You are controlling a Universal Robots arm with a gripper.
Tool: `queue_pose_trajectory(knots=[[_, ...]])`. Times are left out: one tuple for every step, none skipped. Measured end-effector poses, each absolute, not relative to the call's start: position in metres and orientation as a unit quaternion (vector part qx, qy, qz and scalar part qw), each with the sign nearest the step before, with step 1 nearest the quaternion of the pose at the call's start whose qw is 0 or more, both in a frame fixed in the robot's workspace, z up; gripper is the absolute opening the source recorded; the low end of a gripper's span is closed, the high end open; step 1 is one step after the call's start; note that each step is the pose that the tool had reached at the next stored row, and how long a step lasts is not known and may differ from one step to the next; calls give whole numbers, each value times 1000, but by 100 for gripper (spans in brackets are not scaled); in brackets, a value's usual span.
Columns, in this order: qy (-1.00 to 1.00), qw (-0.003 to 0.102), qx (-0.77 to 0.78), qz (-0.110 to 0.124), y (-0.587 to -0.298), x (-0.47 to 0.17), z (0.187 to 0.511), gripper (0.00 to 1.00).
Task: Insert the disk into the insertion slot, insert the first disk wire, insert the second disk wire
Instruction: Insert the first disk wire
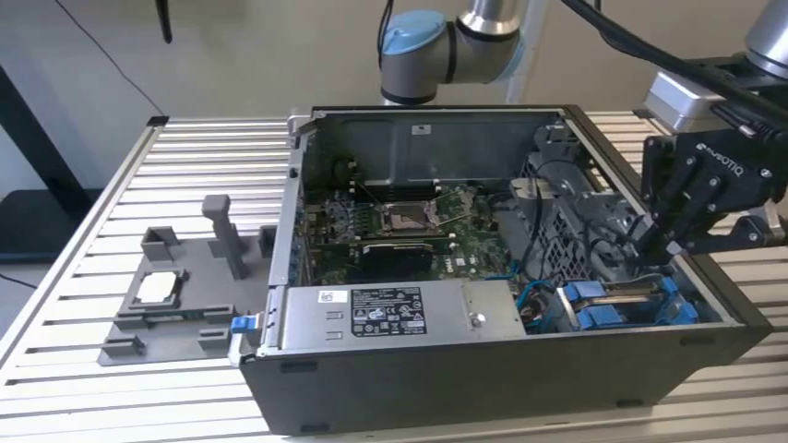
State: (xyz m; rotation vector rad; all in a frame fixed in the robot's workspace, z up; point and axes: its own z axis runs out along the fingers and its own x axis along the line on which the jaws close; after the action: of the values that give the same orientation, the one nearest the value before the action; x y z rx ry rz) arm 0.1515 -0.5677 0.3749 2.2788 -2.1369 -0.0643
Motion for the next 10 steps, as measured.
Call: queue_pose_trajectory(knots=[[-684, 9, 729, -22, -568, 153, 374, 19], [-684, 10, 729, -23, -568, 154, 373, 19], [-684, 10, 729, -24, -568, 155, 373, 19], [-684, 11, 729, -25, -568, 156, 372, 19], [-684, 13, 729, -26, -568, 157, 372, 19], [-684, 14, 729, -28, -568, 159, 371, 19], [-684, 16, 729, -30, -568, 160, 370, 19], [-684, 18, 729, -32, -569, 161, 370, 19], [-684, 20, 729, -34, -569, 163, 369, 19], [-684, 21, 729, -35, -569, 164, 368, 19]])
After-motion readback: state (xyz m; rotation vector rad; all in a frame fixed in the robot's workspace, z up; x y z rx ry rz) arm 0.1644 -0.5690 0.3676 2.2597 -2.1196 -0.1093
